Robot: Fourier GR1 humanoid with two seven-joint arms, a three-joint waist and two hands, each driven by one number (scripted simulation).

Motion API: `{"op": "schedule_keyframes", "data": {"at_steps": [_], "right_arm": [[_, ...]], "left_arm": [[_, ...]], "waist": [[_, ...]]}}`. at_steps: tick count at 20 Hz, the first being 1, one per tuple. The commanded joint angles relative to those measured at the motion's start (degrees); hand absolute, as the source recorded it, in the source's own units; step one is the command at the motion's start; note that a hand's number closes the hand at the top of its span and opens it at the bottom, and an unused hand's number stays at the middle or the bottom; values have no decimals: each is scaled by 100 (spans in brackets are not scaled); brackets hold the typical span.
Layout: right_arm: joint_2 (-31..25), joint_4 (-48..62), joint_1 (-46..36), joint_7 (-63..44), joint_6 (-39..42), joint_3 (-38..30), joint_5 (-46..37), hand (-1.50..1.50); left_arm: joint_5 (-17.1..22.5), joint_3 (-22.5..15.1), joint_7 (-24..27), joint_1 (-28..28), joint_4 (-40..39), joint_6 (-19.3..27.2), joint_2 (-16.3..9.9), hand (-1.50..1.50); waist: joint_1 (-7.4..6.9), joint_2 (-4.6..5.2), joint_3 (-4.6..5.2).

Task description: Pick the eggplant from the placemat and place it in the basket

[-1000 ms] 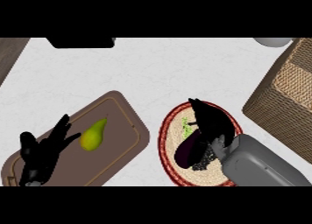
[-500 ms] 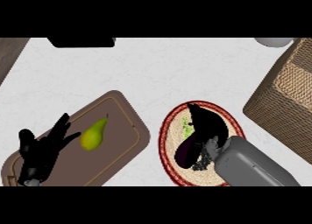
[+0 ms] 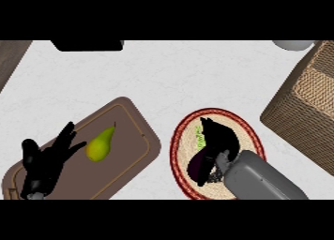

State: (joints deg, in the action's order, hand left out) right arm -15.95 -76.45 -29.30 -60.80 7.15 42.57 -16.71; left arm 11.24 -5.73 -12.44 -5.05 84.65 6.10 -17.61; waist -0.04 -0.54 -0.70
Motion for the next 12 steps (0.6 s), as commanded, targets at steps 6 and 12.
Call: {"op": "schedule_keyframes", "data": {"at_steps": [6,12], "right_arm": [[361,447,145,-113,-72,-42,-459,-150],[303,325,-32,38,307,187,-809,150]], "left_arm": [[-46,-71,-266,-326,-285,-151,42,0],[-142,39,-85,-52,-677,-92,155,0]], "waist": [[-30,55,70],[-12,62,75]]}}
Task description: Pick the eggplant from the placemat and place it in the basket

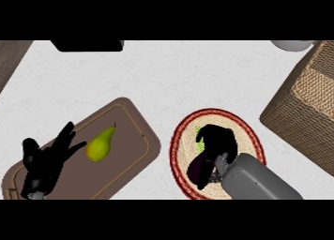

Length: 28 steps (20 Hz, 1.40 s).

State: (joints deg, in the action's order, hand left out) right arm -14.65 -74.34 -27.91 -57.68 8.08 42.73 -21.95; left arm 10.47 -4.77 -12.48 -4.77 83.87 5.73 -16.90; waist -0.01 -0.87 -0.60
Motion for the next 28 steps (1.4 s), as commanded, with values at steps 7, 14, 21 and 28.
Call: {"op": "schedule_keyframes", "data": {"at_steps": [7,14,21,28], "right_arm": [[-25,483,89,495,30,137,-643,150],[-1951,-2256,767,3384,413,2167,-1457,150],[-3731,-3685,1567,5035,-1242,1869,-1531,150],[-3712,-5198,2520,5902,-2275,762,541,150]], "left_arm": [[-236,-140,20,-41,-802,-87,197,0],[-34,73,-257,-455,-204,-18,-18,0],[68,249,-220,-734,-58,83,-9,0],[147,361,-136,-958,130,62,-42,0]], "waist": [[-8,112,62],[275,-123,32],[674,-43,9],[809,64,9]]}}
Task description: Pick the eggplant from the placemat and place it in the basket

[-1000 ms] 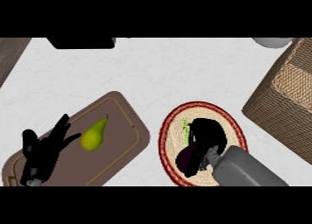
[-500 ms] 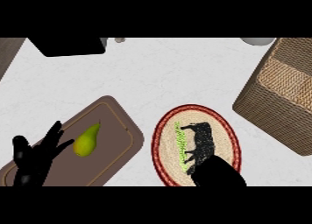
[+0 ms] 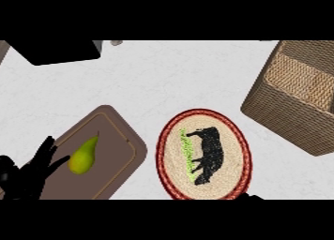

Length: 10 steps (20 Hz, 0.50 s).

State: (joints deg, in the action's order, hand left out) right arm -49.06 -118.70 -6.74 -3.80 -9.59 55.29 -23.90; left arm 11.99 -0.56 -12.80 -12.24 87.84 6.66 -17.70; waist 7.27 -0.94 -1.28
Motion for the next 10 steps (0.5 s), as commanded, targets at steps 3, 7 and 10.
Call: {"op": "schedule_keyframes", "data": {"at_steps": [3,7,10], "right_arm": [[-626,-1230,721,700,-720,-1068,1410,150],[-1135,-1401,846,807,-808,-2088,2181,150],[-1329,-1497,971,789,-888,-2855,2880,150]], "left_arm": [[57,-22,-136,-309,-118,-61,-3,0],[61,-61,-160,-304,-111,-116,-21,0],[-29,-215,-70,-442,-94,-84,102,0]], "waist": [[34,74,74],[-12,114,87],[-53,103,96]]}}
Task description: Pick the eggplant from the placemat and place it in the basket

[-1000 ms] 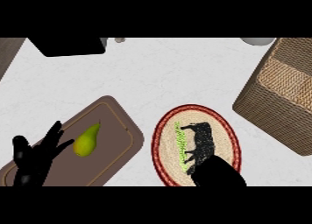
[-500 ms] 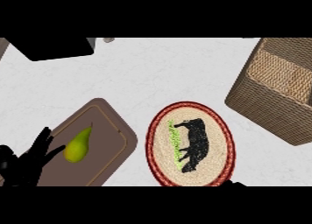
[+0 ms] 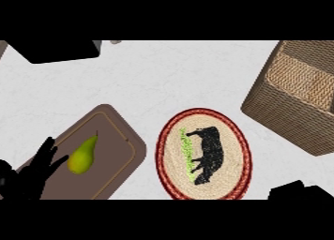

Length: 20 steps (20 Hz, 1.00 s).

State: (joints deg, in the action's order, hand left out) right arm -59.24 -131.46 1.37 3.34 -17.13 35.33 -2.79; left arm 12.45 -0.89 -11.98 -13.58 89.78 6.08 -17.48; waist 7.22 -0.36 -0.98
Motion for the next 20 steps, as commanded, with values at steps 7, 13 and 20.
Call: {"op": "schedule_keyframes", "data": {"at_steps": [7,13,20], "right_arm": [[-757,510,168,214,429,-2641,2542,150],[-1377,2010,16,589,1842,-4142,3908,150],[-1685,4291,-156,1547,3666,-4845,4035,150]], "left_arm": [[-110,-178,-158,-108,-339,-46,30,0],[-173,-296,-40,-87,-375,-154,45,0],[-172,-355,-338,291,-576,-324,-36,0]], "waist": [[-195,60,71],[-396,31,87],[-731,70,92]]}}
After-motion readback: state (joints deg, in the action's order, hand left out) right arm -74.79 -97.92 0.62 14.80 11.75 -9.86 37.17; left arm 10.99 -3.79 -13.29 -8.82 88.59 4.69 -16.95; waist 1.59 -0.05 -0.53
